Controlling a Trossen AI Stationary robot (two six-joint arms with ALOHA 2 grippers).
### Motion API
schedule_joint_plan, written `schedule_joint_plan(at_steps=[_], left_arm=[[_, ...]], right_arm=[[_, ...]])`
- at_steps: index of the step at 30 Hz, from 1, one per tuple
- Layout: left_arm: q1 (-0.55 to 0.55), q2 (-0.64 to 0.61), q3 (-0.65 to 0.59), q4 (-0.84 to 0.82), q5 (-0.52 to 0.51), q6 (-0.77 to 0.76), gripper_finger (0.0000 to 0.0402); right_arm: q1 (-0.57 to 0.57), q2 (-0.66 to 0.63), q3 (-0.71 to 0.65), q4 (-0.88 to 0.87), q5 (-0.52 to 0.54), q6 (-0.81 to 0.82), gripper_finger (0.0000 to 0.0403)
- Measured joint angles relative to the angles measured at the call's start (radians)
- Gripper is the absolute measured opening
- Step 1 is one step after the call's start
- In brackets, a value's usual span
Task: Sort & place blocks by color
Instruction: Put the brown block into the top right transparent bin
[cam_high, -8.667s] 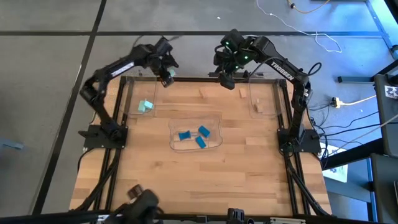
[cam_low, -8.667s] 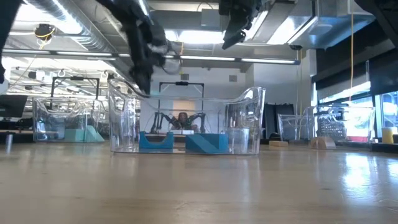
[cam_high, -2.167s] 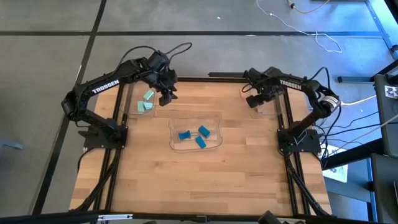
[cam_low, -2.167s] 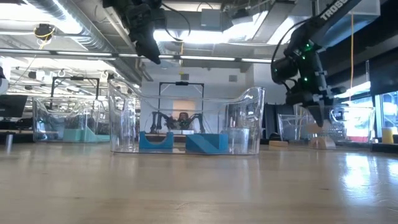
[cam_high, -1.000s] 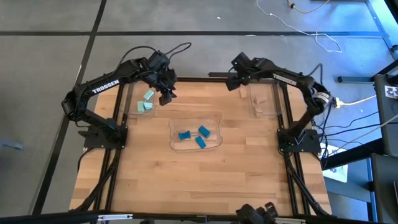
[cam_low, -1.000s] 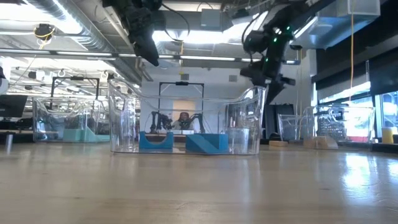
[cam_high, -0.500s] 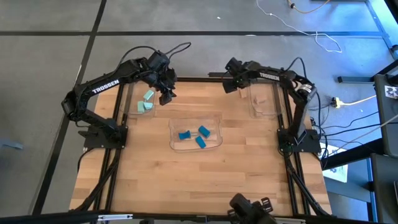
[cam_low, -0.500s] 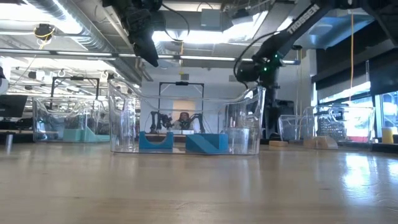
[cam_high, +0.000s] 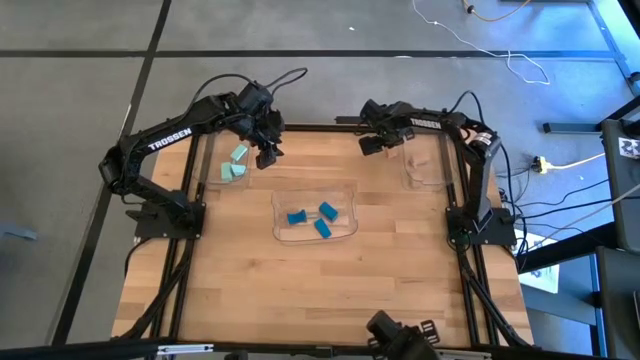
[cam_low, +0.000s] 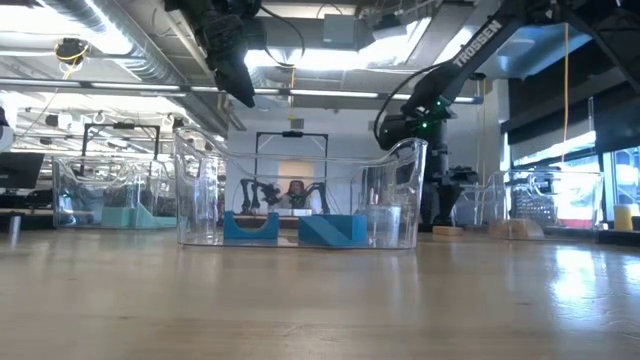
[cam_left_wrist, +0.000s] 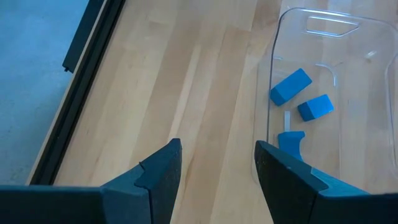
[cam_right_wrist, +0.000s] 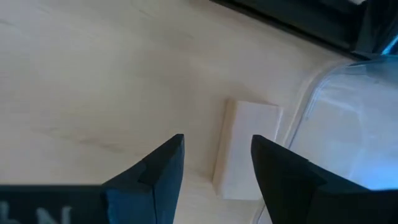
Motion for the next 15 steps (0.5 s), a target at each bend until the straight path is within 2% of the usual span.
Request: schedule_joint_plan(at_steps=[4,15], left_arm=[[0.0,0.0,0.0,0.0,0.0,0.0,0.0194],[0.0,0.0,0.0,0.0,0.0,0.001,0.0194]], right_arm=[[0.001,0.014,0.001,-0.003,0.053,0.0,0.0188],[-0.001,0.015,0.002,-0.005,0.026,-0.006,0.0188]])
